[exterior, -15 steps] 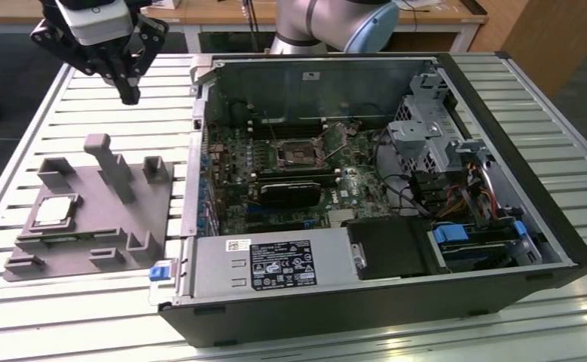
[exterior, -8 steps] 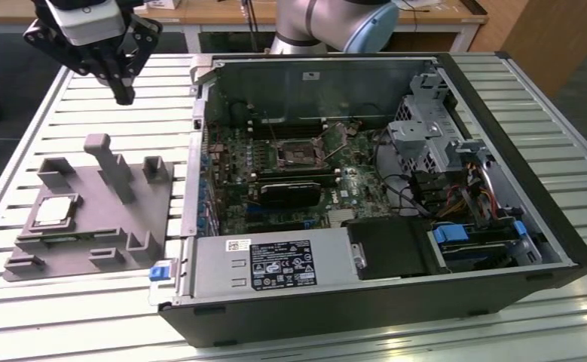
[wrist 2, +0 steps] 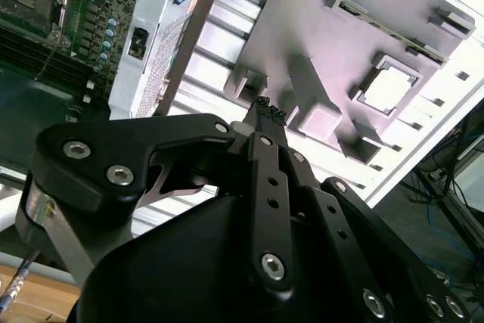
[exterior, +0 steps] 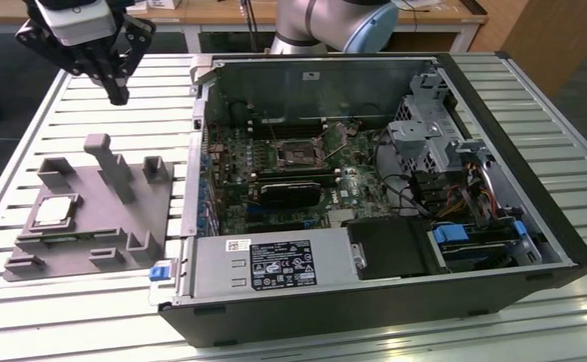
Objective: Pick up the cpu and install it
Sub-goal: 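Reach for the cpu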
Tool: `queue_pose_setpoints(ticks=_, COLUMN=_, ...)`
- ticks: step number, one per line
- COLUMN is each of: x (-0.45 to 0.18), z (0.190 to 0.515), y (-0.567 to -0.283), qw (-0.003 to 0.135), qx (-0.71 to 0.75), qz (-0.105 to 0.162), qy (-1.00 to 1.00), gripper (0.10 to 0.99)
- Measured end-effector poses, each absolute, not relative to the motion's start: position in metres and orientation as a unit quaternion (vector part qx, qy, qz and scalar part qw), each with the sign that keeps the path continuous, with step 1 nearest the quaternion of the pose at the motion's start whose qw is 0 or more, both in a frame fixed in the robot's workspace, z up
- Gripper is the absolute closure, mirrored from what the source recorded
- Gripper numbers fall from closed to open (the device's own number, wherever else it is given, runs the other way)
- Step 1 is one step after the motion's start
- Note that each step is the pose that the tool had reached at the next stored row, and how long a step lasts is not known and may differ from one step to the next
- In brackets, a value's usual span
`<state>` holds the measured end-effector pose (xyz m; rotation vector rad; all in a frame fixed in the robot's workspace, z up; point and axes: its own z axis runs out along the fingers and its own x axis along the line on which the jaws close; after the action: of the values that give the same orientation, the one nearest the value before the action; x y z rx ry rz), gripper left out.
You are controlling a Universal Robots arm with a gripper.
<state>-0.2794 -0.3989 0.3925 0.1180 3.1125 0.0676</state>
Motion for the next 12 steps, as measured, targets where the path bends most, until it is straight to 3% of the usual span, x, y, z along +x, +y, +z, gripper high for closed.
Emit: queue_pose_setpoints(ticks=12, x=-0.2888, z=0.3924, y=-0.3989, qw=0.013, qx=0.038, qz=0.022, qy=0.999, gripper=0.980)
